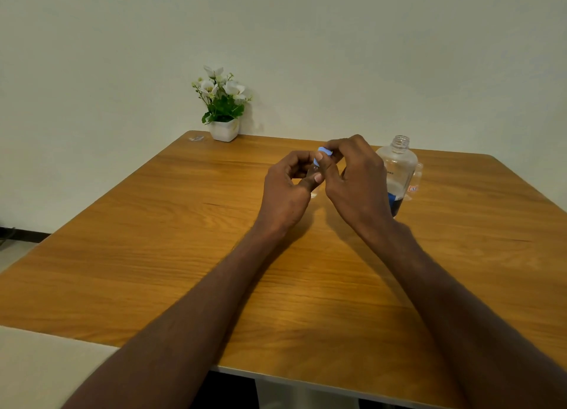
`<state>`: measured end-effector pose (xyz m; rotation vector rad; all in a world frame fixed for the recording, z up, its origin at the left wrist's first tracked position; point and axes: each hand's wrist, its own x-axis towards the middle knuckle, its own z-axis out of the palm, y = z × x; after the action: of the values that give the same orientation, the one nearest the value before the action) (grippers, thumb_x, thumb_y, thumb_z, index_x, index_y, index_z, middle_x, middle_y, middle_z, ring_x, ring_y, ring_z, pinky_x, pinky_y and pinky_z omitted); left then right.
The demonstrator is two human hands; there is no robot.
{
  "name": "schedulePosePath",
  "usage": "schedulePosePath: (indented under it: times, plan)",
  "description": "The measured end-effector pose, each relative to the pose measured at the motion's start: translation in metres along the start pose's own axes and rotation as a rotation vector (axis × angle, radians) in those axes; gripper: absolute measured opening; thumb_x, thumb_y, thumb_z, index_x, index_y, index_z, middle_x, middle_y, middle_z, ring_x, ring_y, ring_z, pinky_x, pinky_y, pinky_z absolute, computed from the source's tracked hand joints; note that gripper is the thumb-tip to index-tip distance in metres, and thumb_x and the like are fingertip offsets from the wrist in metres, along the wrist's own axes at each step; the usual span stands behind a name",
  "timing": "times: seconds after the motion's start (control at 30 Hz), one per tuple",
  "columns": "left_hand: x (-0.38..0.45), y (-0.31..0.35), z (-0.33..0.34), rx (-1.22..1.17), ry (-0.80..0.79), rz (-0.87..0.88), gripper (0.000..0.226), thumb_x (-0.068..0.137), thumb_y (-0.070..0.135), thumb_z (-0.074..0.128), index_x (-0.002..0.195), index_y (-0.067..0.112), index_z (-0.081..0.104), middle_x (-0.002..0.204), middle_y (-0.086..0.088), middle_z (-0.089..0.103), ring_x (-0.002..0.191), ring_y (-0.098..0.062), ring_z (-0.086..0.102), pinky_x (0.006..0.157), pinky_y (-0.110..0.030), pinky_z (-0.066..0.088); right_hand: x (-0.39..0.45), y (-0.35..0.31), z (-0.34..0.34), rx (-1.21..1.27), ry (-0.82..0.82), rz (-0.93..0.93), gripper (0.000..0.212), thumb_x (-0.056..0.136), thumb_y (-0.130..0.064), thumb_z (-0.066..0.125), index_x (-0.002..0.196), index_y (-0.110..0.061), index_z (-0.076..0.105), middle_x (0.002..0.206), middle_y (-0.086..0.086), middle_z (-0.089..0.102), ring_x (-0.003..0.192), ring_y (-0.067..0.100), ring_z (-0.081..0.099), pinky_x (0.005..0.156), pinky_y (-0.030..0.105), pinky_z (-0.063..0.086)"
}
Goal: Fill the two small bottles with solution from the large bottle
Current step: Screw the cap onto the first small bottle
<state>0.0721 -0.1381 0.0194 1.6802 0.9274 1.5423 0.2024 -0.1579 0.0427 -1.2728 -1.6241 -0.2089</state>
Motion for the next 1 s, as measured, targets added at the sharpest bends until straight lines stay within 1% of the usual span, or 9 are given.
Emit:
schedulePosePath:
  times: [0.07, 0.2, 0.33, 0.43, 0.5, 0.6, 0.63, 0.83, 1.0]
  plan:
    - [-0.0001, 0.0010, -0.0005, -0.011, -0.003, 0.001, 0.032, 0.090, 0.002, 0.073, 0.120, 0.013, 0.071, 0.102, 0.004, 0.073, 0.097, -0.010, 0.068, 0.090, -0.032, 0.058, 0.0008, 0.0005, -0.0010, 0.004, -0.006, 0.027, 0.026, 0.103, -0.035, 0.064, 0.116, -0.012, 0.068, 0.107, 0.002, 0.065, 0.088, 0.003, 0.053, 0.072, 0.010, 0.036]
    - [0.0013, 0.0032, -0.0051, -0.024, -0.017, 0.021, 0.028, 0.092, 0.002, 0.072, 0.118, 0.012, 0.071, 0.100, 0.007, 0.072, 0.094, -0.004, 0.068, 0.079, -0.026, 0.056, -0.0006, -0.0021, -0.0006, 0.019, -0.011, -0.048, 0.029, 0.104, -0.032, 0.062, 0.123, -0.011, 0.068, 0.114, 0.003, 0.065, 0.089, 0.003, 0.054, 0.072, 0.021, 0.048]
    - [0.0008, 0.0050, -0.0059, -0.032, -0.037, 0.022, 0.027, 0.092, 0.001, 0.071, 0.117, 0.011, 0.070, 0.099, 0.007, 0.071, 0.094, -0.005, 0.067, 0.077, -0.023, 0.054, 0.0011, -0.0033, -0.0009, 0.026, 0.021, -0.005, 0.028, 0.101, -0.035, 0.067, 0.117, -0.011, 0.068, 0.111, 0.003, 0.063, 0.088, 0.004, 0.055, 0.070, 0.012, 0.043]
    - [0.0008, 0.0053, -0.0064, -0.042, -0.042, 0.025, 0.027, 0.092, 0.001, 0.071, 0.115, 0.014, 0.069, 0.099, 0.007, 0.071, 0.094, -0.005, 0.067, 0.073, -0.022, 0.053, 0.0000, -0.0042, -0.0011, 0.044, 0.011, -0.025, 0.031, 0.103, -0.034, 0.064, 0.126, -0.013, 0.066, 0.118, 0.002, 0.062, 0.091, 0.003, 0.056, 0.074, 0.019, 0.051]
    - [0.0003, 0.0050, -0.0060, -0.044, -0.046, 0.031, 0.028, 0.091, -0.002, 0.071, 0.115, 0.012, 0.070, 0.101, 0.005, 0.072, 0.094, -0.005, 0.067, 0.077, -0.022, 0.054, -0.0004, -0.0045, -0.0006, 0.031, 0.025, -0.039, 0.026, 0.104, -0.029, 0.063, 0.122, -0.011, 0.069, 0.116, 0.005, 0.064, 0.094, 0.006, 0.057, 0.075, 0.022, 0.053]
    - [-0.0008, 0.0051, -0.0062, -0.036, -0.054, 0.023, 0.030, 0.091, 0.000, 0.071, 0.119, 0.010, 0.071, 0.101, 0.005, 0.073, 0.096, -0.005, 0.068, 0.074, -0.021, 0.053, -0.0013, -0.0056, 0.0009, 0.034, 0.036, -0.005, 0.021, 0.102, -0.022, 0.066, 0.118, -0.008, 0.070, 0.113, 0.007, 0.065, 0.095, 0.006, 0.055, 0.076, 0.007, 0.040]
    - [-0.0006, 0.0049, -0.0064, -0.034, -0.057, 0.020, 0.031, 0.090, 0.001, 0.072, 0.120, 0.010, 0.071, 0.101, 0.005, 0.073, 0.095, -0.005, 0.069, 0.073, -0.020, 0.052, -0.0015, -0.0057, 0.0012, 0.043, 0.034, 0.007, 0.021, 0.101, -0.021, 0.066, 0.117, -0.008, 0.070, 0.113, 0.008, 0.066, 0.095, 0.006, 0.055, 0.076, 0.006, 0.039]
    - [-0.0007, 0.0031, -0.0073, -0.078, -0.035, -0.011, 0.025, 0.086, -0.004, 0.074, 0.109, 0.006, 0.075, 0.099, -0.005, 0.077, 0.090, -0.012, 0.072, 0.065, -0.018, 0.052, 0.0011, -0.0046, 0.0001, 0.101, -0.024, 0.017, 0.026, 0.098, -0.021, 0.071, 0.122, -0.011, 0.073, 0.112, 0.006, 0.068, 0.096, 0.010, 0.060, 0.078, 0.025, 0.052]
    - [-0.0042, 0.0024, -0.0068, -0.065, -0.050, -0.044, 0.022, 0.085, -0.009, 0.071, 0.105, 0.002, 0.073, 0.089, -0.005, 0.078, 0.078, -0.010, 0.073, 0.063, -0.022, 0.054, -0.0037, -0.0062, -0.0004, 0.033, -0.013, 0.073, 0.025, 0.091, -0.016, 0.079, 0.115, -0.009, 0.076, 0.109, 0.006, 0.073, 0.093, 0.016, 0.063, 0.077, 0.025, 0.047]
